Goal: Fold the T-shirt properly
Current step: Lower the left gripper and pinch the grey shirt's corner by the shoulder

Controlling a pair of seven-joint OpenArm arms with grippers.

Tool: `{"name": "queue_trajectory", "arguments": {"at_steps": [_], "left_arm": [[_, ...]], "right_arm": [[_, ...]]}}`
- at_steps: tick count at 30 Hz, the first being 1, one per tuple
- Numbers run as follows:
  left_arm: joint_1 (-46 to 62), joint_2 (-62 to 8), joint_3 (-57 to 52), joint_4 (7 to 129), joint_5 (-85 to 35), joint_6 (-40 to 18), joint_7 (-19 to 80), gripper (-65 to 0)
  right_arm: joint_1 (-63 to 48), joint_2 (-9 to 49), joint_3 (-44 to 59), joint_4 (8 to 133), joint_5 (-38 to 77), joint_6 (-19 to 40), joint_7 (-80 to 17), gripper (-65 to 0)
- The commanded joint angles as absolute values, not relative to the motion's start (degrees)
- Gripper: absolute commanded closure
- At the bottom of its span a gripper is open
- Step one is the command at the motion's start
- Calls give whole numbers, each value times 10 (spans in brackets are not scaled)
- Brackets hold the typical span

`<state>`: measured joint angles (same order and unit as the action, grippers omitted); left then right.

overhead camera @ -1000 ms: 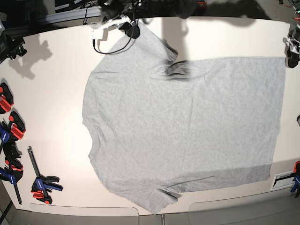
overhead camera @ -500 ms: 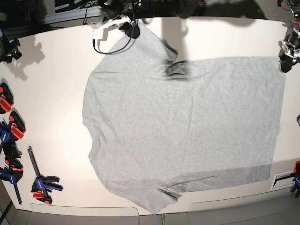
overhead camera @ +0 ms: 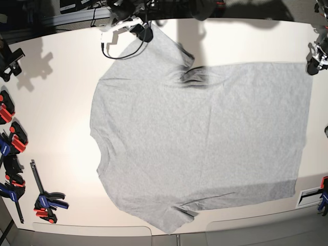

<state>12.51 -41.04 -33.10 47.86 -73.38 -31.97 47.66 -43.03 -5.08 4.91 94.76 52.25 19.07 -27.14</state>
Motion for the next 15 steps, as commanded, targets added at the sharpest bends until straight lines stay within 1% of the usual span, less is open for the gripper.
{"name": "queue_trajectory", "arguments": {"at_steps": [1,3,4,7,11,12,15], "left_arm": [[122,-425,-335,486,-744,-326,470,-98],[122,-424,-335,486,-749,-326,466,-15],[122,-424,-335,486,-753,-326,466,0],[122,-422,-335,486,-752,-326,464,0],[122,-421,-335,486,-752,-326,463,0],[123,-421,-335,486,-752,-326,463,0],[125,-421,-335,486,-752,-326,469,0]], "right_arm": [[-437,-52,47,955,522,198,-275,0],[-437,-52,47,955,522,198,-275,0],[-437,-52,47,955,522,200,-275,0],[-437,-52,47,955,511,222,-275,0],[-437,-52,48,955,509,292,-276,0],[-437,-52,48,956,509,302,-278,0],[-443,-52,49,965,506,302,-285,0]]}}
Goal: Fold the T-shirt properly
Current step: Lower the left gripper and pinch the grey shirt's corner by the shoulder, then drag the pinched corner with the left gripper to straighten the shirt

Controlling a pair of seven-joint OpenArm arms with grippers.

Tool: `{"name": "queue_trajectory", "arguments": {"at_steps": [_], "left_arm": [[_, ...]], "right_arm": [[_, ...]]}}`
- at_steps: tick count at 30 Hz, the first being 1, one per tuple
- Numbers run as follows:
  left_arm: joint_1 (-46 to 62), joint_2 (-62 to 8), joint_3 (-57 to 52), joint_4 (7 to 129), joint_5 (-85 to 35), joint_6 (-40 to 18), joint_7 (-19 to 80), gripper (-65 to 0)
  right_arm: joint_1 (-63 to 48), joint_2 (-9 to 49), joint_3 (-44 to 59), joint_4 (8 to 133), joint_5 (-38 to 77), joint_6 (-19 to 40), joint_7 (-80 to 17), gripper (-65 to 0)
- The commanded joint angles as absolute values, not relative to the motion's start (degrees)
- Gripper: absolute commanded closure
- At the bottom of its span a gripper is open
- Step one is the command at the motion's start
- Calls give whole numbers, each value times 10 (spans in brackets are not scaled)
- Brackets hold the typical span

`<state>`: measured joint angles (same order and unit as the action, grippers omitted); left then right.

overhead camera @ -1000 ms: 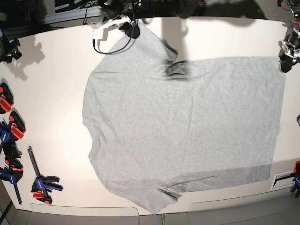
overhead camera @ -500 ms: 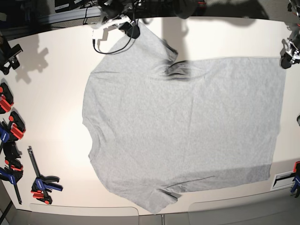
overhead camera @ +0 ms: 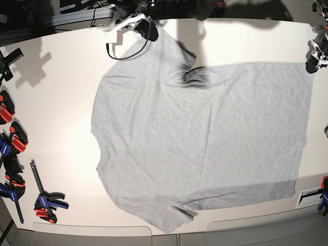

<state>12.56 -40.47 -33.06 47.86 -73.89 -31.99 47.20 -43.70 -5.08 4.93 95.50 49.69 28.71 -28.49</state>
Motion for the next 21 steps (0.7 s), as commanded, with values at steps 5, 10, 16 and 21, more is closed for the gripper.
{"name": "queue_trajectory", "arguments": {"at_steps": [5,10,16,21], "left_arm": [[147,-421,-342,493,-771,-355,474,0],[203,-421,-378,529,-794,-357,480,0],[280,-418,-446,597,-800,-357,482,0],[340,-418,-474,647,-809,-357,484,0]], "right_arm": [[-474,-52,54,1016,487,302,-285,0],[-511,-49,56,1087,446,302,-290,0],[-565,-49,56,1143,434,302,-301,0],[-617,-49,57,1162,432,302,-306,0]]}}
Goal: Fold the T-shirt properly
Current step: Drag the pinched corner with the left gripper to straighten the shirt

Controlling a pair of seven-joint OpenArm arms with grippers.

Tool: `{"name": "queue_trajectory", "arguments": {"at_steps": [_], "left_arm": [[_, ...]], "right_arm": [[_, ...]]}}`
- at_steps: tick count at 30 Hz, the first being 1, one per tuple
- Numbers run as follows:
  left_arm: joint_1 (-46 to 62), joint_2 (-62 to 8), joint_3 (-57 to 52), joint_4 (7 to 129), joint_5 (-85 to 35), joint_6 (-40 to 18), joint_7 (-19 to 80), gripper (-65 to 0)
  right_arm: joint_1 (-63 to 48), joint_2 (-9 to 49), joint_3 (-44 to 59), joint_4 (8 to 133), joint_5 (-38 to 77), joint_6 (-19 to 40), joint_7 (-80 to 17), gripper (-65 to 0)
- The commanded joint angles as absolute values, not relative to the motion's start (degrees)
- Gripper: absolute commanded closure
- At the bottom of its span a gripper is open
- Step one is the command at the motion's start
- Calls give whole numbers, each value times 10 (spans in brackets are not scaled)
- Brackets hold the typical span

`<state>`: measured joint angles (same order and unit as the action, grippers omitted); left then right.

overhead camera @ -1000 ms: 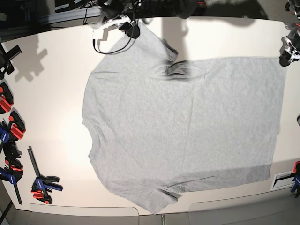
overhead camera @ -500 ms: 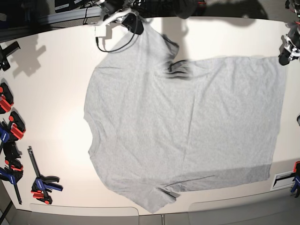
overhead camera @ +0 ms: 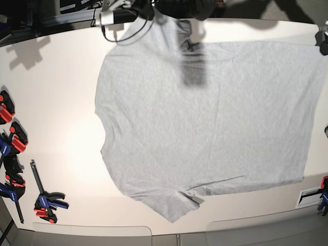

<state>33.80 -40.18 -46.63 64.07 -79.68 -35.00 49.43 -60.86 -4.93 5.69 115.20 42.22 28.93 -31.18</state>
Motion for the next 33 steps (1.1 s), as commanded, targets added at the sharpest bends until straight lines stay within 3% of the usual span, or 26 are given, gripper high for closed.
{"name": "queue_trajectory", "arguments": {"at_steps": [1,19,33], "left_arm": [[353,-417,-479,655,-815,-357,484,0],[440,-292,-512,759,-830,-378,501,0],[477,-279,-559,759,-850,-378,519,0]], "right_arm": [[-627,-49,57,1163,429,302,-306,0],[-703,-49,157,1168,426,301,-300,0],[-750,-49,157,1178,428,301,-298,0]]}}
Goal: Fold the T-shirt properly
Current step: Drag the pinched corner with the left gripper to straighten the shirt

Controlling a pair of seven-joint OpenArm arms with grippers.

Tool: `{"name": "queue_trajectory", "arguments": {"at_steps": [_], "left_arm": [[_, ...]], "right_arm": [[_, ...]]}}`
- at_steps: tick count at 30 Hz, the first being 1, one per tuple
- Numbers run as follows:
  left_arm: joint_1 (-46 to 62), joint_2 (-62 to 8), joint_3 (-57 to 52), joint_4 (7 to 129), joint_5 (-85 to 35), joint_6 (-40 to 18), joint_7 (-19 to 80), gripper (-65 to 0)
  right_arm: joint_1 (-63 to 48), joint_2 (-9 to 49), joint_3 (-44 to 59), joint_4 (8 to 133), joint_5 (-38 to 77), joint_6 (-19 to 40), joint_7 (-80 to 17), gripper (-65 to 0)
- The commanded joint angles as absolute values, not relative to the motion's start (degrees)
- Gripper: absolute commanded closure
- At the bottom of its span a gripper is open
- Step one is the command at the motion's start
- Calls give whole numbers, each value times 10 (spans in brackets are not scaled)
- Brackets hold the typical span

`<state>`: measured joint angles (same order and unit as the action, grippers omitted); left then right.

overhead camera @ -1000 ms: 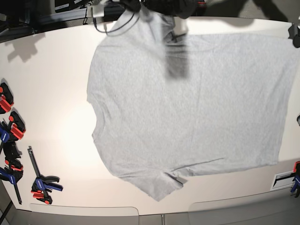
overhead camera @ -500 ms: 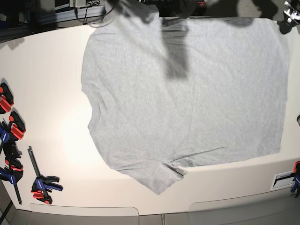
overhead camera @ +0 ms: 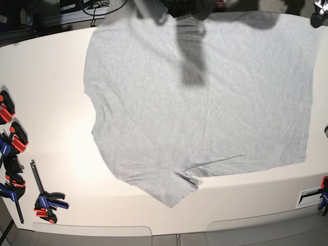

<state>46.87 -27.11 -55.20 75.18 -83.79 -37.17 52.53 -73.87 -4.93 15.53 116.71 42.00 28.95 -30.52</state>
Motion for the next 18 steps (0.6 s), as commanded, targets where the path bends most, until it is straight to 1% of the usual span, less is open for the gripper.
{"name": "queue_trajectory", "arguments": {"at_steps": [1,4,7,11,16,18], "left_arm": [[479,-278,-562,759,-850,-381,519,0],[485,-274,-567,759,-850,-400,528,0],[487,-275,-567,759,-850,-399,529,0],[485,-275,-567,759,-850,-400,527,0],[455,-275,-566,761,-850,-400,527,0],[434,-275,-563,762,-850,-400,528,0]], "right_arm": [[-750,-49,157,1179,435,303,-298,0],[-750,-50,157,1189,456,317,-298,0],[-750,-49,158,1204,455,321,-303,0],[-750,-49,159,1235,455,320,-284,0],[-747,-49,158,1284,434,320,-286,0],[-715,-49,157,1288,427,321,-286,0]]}}
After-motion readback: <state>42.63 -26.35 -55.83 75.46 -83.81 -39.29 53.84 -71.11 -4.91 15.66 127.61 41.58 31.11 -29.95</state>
